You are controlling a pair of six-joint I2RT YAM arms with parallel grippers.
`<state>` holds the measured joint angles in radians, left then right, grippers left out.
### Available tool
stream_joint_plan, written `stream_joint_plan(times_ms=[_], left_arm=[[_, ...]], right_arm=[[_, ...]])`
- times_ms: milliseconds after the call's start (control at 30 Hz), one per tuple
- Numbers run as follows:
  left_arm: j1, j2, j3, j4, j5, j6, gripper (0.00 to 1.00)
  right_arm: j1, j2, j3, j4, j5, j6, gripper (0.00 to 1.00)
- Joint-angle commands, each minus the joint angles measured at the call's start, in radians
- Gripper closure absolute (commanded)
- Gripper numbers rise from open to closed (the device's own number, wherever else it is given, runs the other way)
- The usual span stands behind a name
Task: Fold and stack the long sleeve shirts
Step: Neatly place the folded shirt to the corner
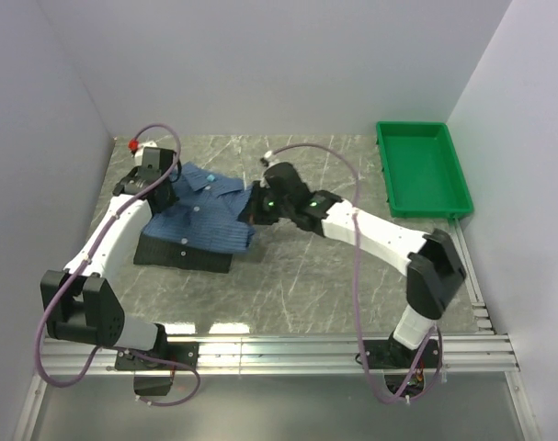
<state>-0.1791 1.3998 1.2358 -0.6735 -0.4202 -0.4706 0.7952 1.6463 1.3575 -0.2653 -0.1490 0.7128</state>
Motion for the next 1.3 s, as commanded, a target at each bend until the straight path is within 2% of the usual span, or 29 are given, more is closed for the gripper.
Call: stream_joint_plan(times_ms=[0,300,500,1133,1233,1267], left_arm=[[0.070,-0.018,-0.051,0.057,-0.106,0.043,1.00],[0.176,0.002,-0.166,0.167,-0.160,-0.003,1.00],[0.247,0.002,-0.203,0.242,-0.112,0.010,0.99],[0.253,0.149,-0.213,0.253,-0.095,-0.014,0.97],[0.253,0.175,-0.205,0.239,-0.091,-0.025,0.91],[0.253,0.176,-0.202,0.238,-0.091,-0.025,0.87]], right_arm=[[0.053,0.064,0.078,0.052,0.034,0.048,1.00],[0.137,0.243,0.164,0.115,0.081,0.019,1.00],[0.157,0.322,0.196,0.147,0.134,-0.010,1.00],[0.159,0.426,0.198,0.138,0.203,-0.075,1.00],[0.156,0.458,0.227,0.100,0.203,-0.066,0.96],[0.156,0.464,0.226,0.098,0.203,-0.062,0.87]])
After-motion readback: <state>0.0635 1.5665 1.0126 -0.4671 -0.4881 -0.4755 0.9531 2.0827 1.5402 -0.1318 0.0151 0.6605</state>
